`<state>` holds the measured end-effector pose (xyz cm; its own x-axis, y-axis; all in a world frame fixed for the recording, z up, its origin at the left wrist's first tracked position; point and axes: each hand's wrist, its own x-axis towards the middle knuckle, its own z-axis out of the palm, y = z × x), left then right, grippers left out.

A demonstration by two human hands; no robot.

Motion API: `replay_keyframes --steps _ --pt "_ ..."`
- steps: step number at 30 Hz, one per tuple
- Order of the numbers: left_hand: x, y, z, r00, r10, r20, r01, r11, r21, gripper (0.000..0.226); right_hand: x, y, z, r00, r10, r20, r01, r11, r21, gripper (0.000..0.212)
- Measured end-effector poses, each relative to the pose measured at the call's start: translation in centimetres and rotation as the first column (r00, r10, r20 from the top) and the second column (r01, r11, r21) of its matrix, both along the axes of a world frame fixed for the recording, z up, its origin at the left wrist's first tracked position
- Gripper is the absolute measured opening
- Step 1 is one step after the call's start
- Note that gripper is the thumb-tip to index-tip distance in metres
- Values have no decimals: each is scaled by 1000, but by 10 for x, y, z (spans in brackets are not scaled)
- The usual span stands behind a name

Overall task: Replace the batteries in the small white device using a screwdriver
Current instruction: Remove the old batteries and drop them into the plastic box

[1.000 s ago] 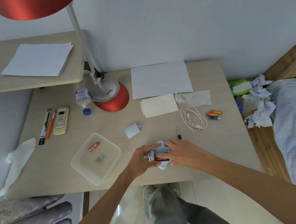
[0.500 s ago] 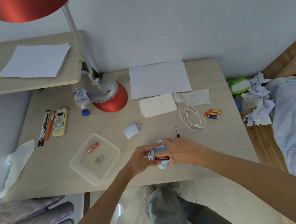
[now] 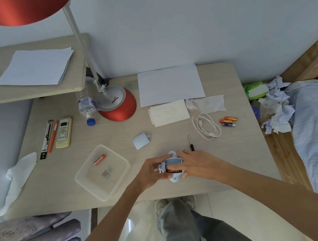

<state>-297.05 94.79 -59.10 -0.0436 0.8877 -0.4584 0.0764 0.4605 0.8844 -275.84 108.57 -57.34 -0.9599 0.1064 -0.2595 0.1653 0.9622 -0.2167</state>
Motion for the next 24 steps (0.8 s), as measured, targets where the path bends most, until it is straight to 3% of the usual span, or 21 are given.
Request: replay_keyframes --steps 4,8,14,19,22,24 --pt "1 -3 1 1000 9 29 -8 1000 -10 68 14 -16 -2 963 -254 -86 242 961 -133 74" --pt "5 -4 0 1000 -2 3 2 1000 9 69 16 -38 -10 802 -597 -34 527 732 -432 82" --pt "8 -6 -2 954 37 -298 10 988 153 60 9 -48 -27 693 -721 -7 621 603 -501 68" --pt "8 -3 11 699 45 -714 235 928 289 34 7 -48 -25 684 -730 -21 629 603 -491 66" --pt "8 2 14 543 -24 -839 417 875 245 27 6 -47 -25 693 -720 -27 623 618 -480 65" --pt "9 7 15 490 -66 -869 481 852 206 29 6 -47 -26 695 -718 -28 623 622 -474 65"
